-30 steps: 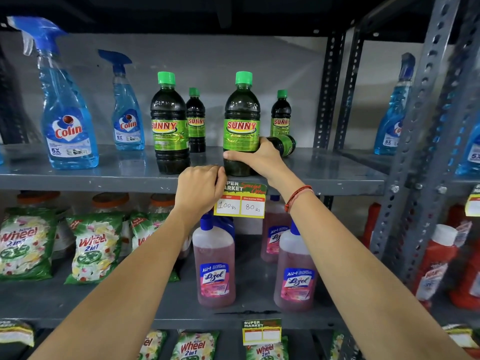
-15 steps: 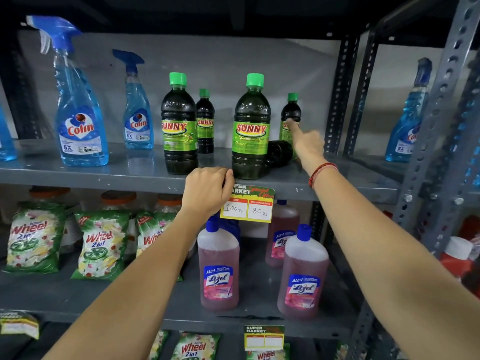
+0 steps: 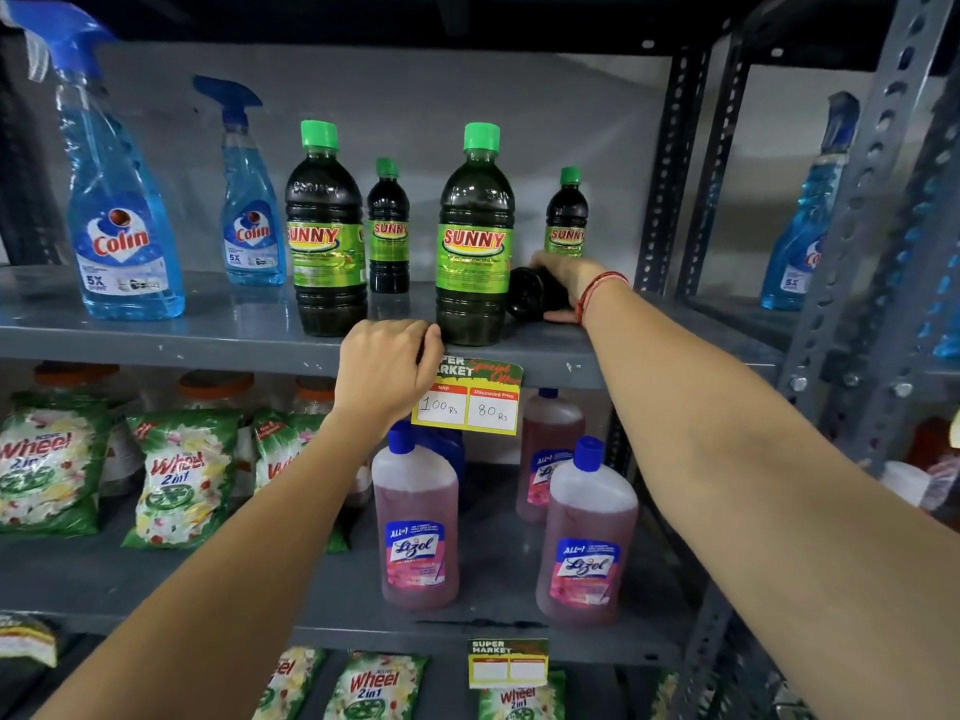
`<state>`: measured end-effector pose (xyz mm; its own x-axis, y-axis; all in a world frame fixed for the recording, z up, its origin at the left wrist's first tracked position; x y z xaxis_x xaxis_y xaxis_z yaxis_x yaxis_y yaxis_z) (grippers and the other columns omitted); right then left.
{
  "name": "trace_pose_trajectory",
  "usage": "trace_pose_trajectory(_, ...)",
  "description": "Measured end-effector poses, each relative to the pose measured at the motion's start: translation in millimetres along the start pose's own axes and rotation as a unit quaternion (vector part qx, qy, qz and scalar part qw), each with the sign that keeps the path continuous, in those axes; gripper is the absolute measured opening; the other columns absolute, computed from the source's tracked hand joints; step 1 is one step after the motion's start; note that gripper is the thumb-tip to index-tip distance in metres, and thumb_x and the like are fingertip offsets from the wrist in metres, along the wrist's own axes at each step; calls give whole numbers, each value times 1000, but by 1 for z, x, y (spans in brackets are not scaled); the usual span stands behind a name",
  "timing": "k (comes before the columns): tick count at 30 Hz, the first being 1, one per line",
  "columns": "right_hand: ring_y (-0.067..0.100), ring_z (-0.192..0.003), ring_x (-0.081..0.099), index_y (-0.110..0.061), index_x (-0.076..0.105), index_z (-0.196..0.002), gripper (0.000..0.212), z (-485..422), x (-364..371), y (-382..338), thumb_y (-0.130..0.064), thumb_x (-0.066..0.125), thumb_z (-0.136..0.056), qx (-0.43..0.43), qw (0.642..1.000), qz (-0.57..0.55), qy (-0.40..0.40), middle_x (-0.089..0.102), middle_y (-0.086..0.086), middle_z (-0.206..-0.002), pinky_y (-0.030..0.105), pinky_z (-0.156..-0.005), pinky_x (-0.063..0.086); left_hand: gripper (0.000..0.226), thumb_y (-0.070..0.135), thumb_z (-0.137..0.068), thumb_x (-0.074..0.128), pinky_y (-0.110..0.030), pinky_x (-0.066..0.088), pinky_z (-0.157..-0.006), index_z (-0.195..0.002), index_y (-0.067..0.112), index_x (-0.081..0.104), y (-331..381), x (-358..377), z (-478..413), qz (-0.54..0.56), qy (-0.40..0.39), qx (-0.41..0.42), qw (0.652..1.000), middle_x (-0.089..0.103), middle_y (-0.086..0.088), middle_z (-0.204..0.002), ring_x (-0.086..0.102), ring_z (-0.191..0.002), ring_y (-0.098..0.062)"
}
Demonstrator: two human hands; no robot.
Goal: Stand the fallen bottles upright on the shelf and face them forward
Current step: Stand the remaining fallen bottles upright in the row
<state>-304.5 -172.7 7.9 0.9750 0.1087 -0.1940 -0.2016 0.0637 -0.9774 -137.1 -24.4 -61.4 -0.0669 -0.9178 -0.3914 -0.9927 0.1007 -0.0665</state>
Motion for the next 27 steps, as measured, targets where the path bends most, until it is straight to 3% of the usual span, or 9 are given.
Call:
trace_pose_trajectory(2, 19, -70, 53, -14, 48, -79, 23, -1, -3, 3, -30, 62, -87, 13, 999, -26, -20, 55, 6, -85, 26, -37, 52, 43, 22, -92, 32, -28, 24, -51, -54, 11, 47, 0, 1, 1, -8, -1, 1, 1000, 54, -4, -48, 46, -43, -24)
trace_pose_trajectory(4, 19, -70, 56, -13, 52, -84, 21, 0, -10, 7, -30, 64, -86, 18, 997, -67, -35, 57, 7, -82, 29, -30, 51, 43, 23, -92, 31, -30, 29, -54, -55, 11, 49, 0, 2, 2, -9, -5, -7, 1000, 57, -5, -51, 50, -46, -26)
trace_pose_trajectory(8, 24, -80, 65, -15, 58, -105, 29, -3, -25, 15, -33, 68, -85, 12, 982, -173, -74, 65, 9, -91, 39, -49, 59, 44, 25, -94, 31, -39, 39, -84, -60, 11, 56, 4, 0, 0, 13, -2, -77, 997, 63, -5, -58, 56, -55, -26)
trace_pose_trajectory(10, 26, -84, 67, -13, 55, -118, 44, 0, -32, 18, -34, 71, -83, 4, 977, -200, -73, 66, 12, -97, 43, -59, 61, 35, 22, -95, 35, -37, 36, -82, -66, 15, 53, 8, -7, -3, 65, 45, -140, 987, 58, -3, -62, 55, -59, -25)
trace_pose_trajectory(14, 28, -91, 67, -10, 46, -120, 62, 9, -49, 21, -31, 79, -72, -70, 984, -161, 17, 63, 14, -114, 42, -55, 61, 25, 26, -94, 39, -32, 30, -77, -100, 10, 58, 20, -18, -9, 75, 147, -222, 961, 59, -11, -100, 53, -89, -23)
trace_pose_trajectory(17, 26, -99, 66, -14, 49, -109, 55, 9, -63, 26, -36, 80, -70, -137, 983, -80, 92, 64, 11, -114, 42, -67, 62, 30, 26, -90, 42, -32, 31, -75, -107, 8, 59, 51, -18, -24, 70, 160, -136, 975, 57, -14, -106, 50, -96, -24)
trace_pose_trajectory(21, 27, -110, 62, -13, 59, -122, 68, 10, -84, 25, -49, 77, -67, -198, 957, 63, 202, 66, 9, -121, 35, -92, 53, 31, 23, -87, 44, -38, 47, -66, -100, 4, 64, 107, -4, -41, 111, 81, 37, 990, 64, -13, -97, 59, -83, -27)
trace_pose_trajectory(25, 30, -120, 56, -10, 45, -133, 79, 16, -94, 27, -45, 79, -71, -259, 921, 181, 229, 60, 13, -129, 33, -94, 45, 42, 30, -87, 37, -38, 50, -59, -94, 3, 68, 133, 29, -38, 92, -13, 37, 995, 70, -13, -92, 65, -76, -32)
trace_pose_trajectory(27, 31, -121, 56, -8, 46, -132, 82, 17, -94, 30, -48, 81, -68, -274, 908, 220, 227, 59, 14, -130, 36, -95, 45, 49, 34, -88, 31, -32, 42, -52, -77, 5, 68, 135, 43, -34, 51, -54, 13, 997, 70, -13, -76, 64, -64, -33)
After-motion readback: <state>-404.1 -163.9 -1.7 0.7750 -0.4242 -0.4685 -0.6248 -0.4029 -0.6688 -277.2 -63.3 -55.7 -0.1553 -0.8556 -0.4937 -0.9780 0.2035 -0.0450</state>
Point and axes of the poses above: each hand's wrist, its own z-axis away from the middle knuckle, its own x-axis out of the palm, y = z × x, the point moved 3 cm from there along -z, towards the middle knuckle
